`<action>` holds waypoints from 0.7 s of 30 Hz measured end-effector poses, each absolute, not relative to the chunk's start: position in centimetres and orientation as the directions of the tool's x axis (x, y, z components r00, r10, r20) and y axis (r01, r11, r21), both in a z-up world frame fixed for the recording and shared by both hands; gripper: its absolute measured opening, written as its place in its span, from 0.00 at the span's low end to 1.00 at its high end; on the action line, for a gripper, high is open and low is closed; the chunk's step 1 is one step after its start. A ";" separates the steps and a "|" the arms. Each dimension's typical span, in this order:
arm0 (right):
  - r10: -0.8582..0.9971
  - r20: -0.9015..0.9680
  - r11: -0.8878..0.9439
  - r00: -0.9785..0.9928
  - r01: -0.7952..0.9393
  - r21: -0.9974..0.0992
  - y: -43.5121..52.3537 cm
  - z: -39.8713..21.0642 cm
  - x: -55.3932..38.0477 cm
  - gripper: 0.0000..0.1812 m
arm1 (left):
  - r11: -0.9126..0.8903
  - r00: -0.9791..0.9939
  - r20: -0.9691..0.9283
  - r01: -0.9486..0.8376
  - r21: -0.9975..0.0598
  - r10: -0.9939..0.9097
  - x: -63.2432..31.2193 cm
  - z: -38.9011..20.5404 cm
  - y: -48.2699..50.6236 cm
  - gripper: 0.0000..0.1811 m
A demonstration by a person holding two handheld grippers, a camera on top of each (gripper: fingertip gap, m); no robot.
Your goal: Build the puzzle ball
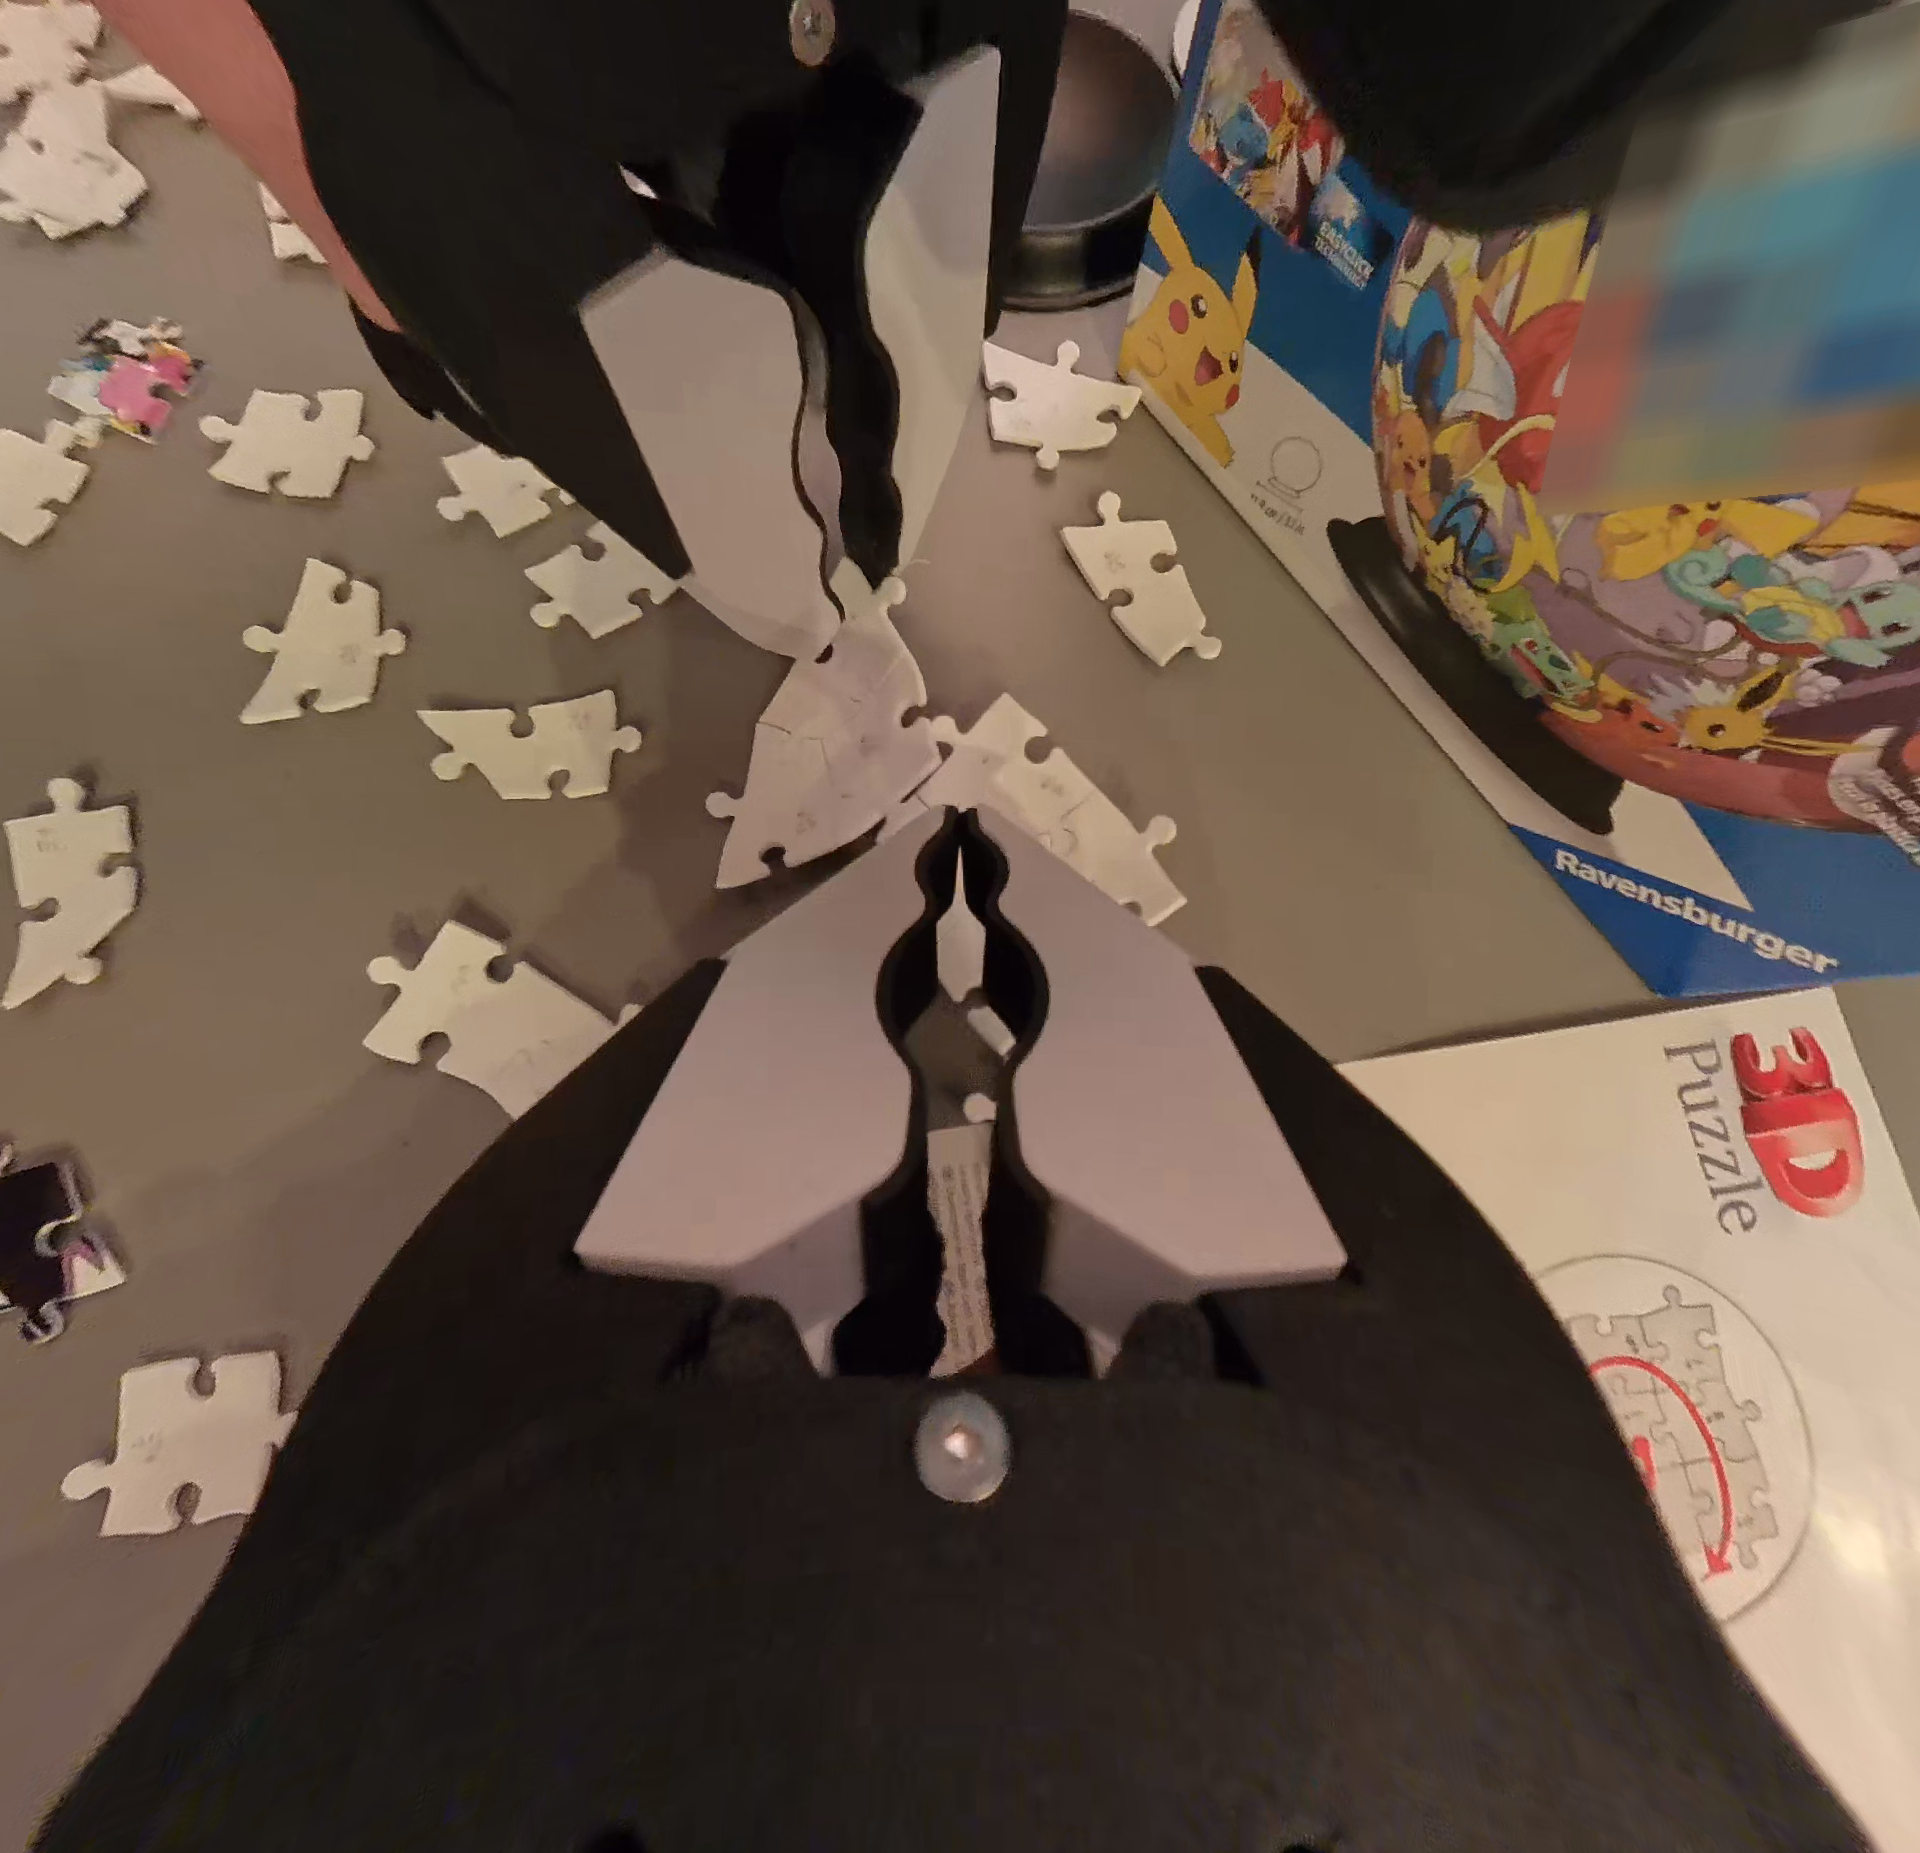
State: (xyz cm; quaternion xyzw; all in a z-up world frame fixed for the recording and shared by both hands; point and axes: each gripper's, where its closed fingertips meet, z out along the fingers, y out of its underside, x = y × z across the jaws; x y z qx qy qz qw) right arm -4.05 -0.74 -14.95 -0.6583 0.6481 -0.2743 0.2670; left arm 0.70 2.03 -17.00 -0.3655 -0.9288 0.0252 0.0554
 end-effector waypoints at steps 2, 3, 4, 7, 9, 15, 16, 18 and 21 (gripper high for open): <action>-0.999 0.032 -0.032 0.015 -0.737 -0.675 -0.8 -15.6 -4.3 0.00 | 0.732 -0.727 0.085 0.677 -0.079 0.681 0.7 -17.0 2.0 0.08; -0.999 0.029 -0.039 0.026 -0.742 -0.670 -0.5 -15.8 -4.3 0.00 | 0.732 -0.727 0.084 0.678 -0.074 0.682 0.7 -17.0 2.0 0.08; -0.999 0.031 -0.043 0.030 -0.744 -0.666 -0.4 -15.9 -4.3 0.00 | 0.731 -0.726 0.083 0.679 -0.070 0.682 0.7 -17.1 2.0 0.08; -0.998 0.047 -0.059 0.037 -0.745 -0.664 -0.5 -15.8 -4.2 0.00 | 0.732 -0.727 0.079 0.678 -0.065 0.682 0.7 -17.1 1.8 0.08; -0.999 0.037 -0.054 0.039 -0.735 -0.676 -0.4 -15.4 -4.2 0.00 | 0.728 -0.725 0.067 0.683 -0.057 0.686 0.8 -17.0 1.5 0.08; -0.997 0.064 -0.072 0.042 -0.770 -0.634 -0.9 -16.2 -4.7 0.00 | 0.716 -0.714 0.056 0.697 -0.032 0.698 0.8 -16.9 1.1 0.08; -0.997 0.057 -0.072 0.047 -0.771 -0.633 -0.8 -16.4 -4.6 0.00 | 0.718 -0.715 0.075 0.695 -0.035 0.695 0.6 -16.8 1.3 0.08; -0.998 0.043 -0.064 0.048 -0.769 -0.636 -0.7 -16.6 -4.5 0.00 | 0.716 -0.713 0.084 0.697 -0.021 0.696 0.9 -16.8 1.8 0.08; -0.998 0.035 -0.061 0.050 -0.774 -0.630 -0.5 -16.9 -4.4 0.00 | 0.719 -0.713 0.121 0.695 -0.008 0.690 0.9 -16.8 2.8 0.08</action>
